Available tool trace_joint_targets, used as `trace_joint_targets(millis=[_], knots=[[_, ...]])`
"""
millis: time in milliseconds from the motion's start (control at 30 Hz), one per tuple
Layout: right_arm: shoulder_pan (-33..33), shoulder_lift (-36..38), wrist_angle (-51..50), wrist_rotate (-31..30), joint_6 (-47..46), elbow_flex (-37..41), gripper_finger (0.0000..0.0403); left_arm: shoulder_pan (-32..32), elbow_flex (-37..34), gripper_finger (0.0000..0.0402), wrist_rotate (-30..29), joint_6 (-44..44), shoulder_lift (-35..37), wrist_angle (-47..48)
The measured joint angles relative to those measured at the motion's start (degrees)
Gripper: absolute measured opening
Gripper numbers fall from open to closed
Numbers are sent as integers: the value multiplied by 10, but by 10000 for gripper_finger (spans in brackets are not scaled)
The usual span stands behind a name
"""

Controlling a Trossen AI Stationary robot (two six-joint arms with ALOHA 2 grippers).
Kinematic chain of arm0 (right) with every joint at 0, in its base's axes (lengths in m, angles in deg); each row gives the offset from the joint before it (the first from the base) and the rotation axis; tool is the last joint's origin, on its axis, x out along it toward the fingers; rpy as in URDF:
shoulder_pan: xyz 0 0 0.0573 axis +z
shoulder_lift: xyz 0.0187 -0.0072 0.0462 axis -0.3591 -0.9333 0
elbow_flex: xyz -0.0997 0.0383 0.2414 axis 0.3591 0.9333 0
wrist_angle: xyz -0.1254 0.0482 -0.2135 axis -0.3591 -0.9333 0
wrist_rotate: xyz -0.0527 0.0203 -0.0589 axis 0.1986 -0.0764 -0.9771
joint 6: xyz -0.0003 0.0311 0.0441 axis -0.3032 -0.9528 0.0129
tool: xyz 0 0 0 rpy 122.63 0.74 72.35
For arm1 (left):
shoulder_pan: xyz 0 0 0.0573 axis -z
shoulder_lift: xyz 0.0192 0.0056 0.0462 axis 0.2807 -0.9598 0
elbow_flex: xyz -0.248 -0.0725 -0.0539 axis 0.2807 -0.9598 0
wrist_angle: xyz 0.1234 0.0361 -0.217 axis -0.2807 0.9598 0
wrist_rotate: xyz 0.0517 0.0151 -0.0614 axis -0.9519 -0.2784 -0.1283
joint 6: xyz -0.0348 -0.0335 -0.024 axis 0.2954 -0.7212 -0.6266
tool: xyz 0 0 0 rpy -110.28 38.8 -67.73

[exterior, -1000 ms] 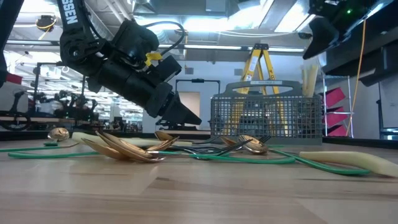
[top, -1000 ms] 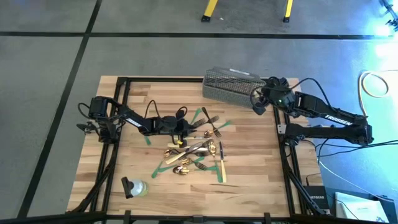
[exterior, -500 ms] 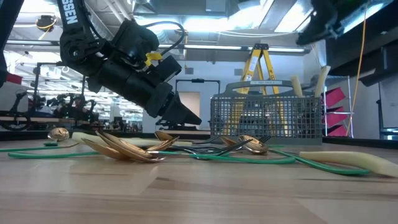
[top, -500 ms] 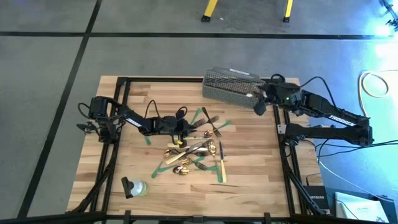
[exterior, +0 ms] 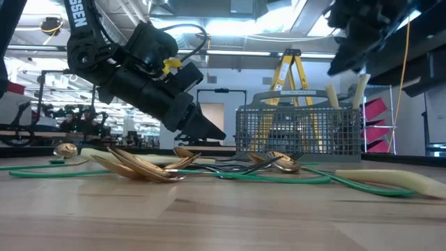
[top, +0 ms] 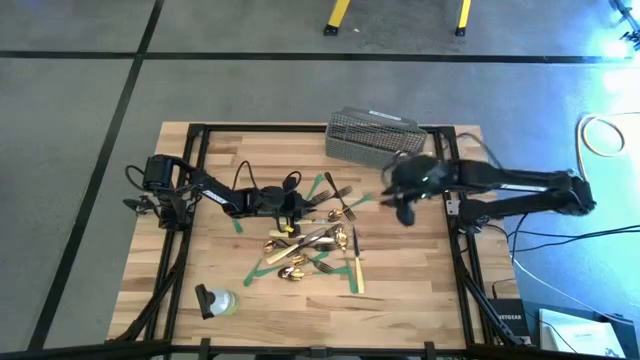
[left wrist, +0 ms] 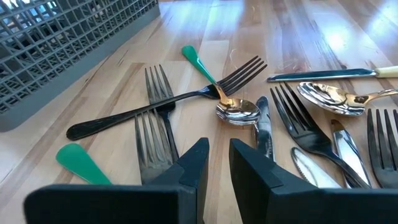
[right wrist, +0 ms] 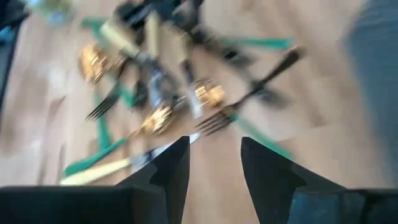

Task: Sort silverware
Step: Put the yellow knife into the gray organizer

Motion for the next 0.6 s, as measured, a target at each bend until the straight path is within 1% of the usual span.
trace_joint_targets(millis=[100, 167, 267, 400, 467, 500, 600], knots=[[47, -60, 28, 40, 18, 1, 128, 0, 0, 49, 0, 0, 0, 0], [82, -99, 63, 64, 56, 1, 128, 0, 0, 49, 0, 0, 0, 0], [139, -155, 129, 98, 135, 1, 128, 0, 0, 49, 0, 0, 0, 0], [217, -223, 203, 178, 278, 1, 128, 0, 0, 49, 0, 0, 0, -1], [251, -250, 234, 169, 370, -1, 128, 0, 0, 49, 0, 0, 0, 0], [266, -263, 241, 144, 401, -6, 128, 0, 0, 49, 0, 0, 0, 0], [298, -302, 244, 49, 418, -38, 124, 0, 0, 49, 0, 0, 0, 0]])
